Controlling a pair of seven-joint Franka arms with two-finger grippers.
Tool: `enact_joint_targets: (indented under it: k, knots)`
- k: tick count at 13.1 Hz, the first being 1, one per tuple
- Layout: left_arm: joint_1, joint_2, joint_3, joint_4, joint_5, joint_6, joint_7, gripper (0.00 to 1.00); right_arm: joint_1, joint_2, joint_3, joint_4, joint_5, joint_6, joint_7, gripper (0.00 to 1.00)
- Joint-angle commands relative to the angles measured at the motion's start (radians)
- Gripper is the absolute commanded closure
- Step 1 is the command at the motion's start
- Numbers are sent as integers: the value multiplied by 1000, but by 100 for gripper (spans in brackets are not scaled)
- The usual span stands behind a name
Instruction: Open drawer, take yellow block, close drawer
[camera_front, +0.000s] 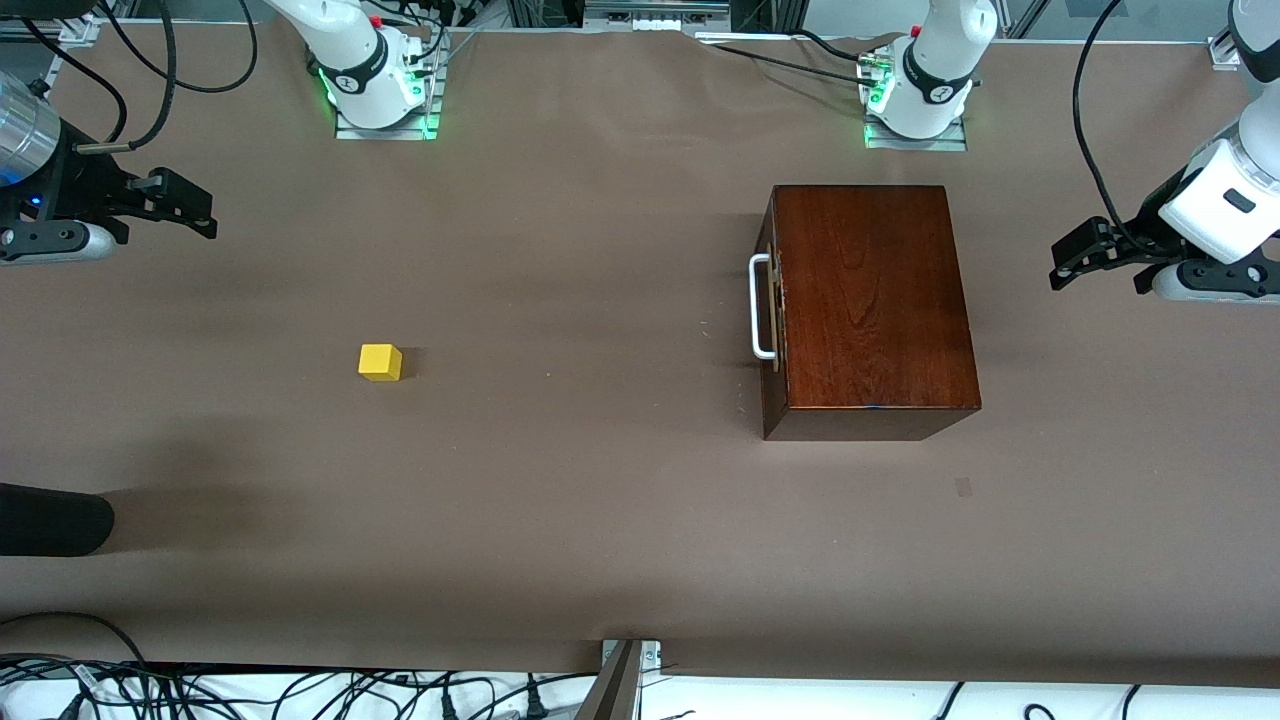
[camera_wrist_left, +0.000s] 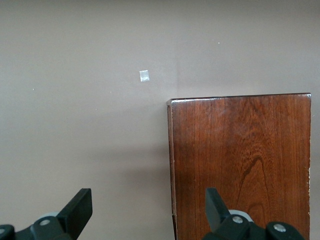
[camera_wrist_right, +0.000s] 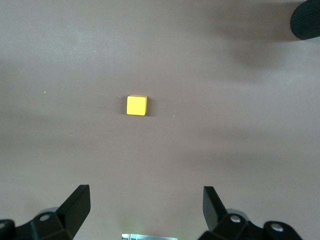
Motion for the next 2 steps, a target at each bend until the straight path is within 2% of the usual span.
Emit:
enact_joint_targets:
  k: [1,2]
  knots:
    - [-1,18,1,39,-9,-29,29,0,3,10,0,29,-13,-25,-13,0]
    - [1,18,2,38,-9,-29,31,0,3,10,0,29,-13,-25,-11,0]
